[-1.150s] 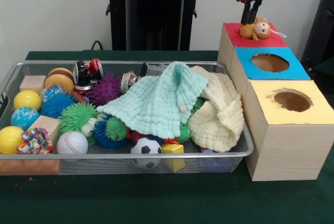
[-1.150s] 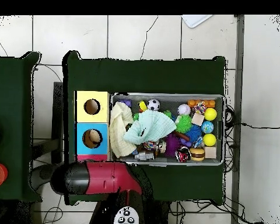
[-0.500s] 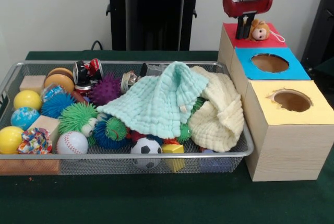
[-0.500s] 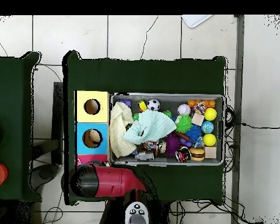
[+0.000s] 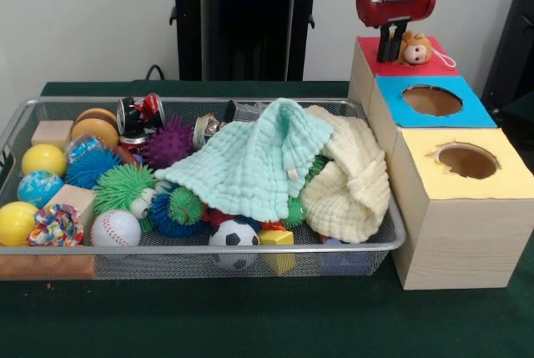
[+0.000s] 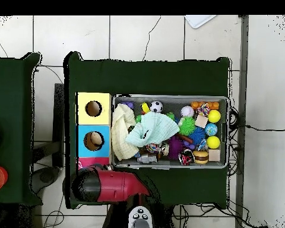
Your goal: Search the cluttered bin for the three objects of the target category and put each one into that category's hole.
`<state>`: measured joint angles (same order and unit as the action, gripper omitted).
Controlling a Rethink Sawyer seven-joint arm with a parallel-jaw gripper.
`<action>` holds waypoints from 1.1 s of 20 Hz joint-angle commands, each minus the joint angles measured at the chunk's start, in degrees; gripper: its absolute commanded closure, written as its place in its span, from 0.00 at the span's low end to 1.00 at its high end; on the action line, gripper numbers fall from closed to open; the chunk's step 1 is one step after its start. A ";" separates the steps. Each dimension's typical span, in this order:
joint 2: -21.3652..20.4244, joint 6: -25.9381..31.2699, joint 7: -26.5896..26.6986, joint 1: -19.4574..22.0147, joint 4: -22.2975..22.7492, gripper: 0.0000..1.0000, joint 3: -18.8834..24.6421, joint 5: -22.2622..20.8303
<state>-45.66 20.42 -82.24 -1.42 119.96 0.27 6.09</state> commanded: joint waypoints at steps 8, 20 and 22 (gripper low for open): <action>-1.99 6.83 -15.74 -6.54 2.82 1.00 1.41 4.11; -3.16 6.46 -14.45 -8.22 4.74 1.00 -0.05 4.49; -2.26 4.15 -14.16 -7.69 5.67 1.00 0.64 4.80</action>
<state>-49.11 22.04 -82.24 -9.54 120.36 -2.06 7.64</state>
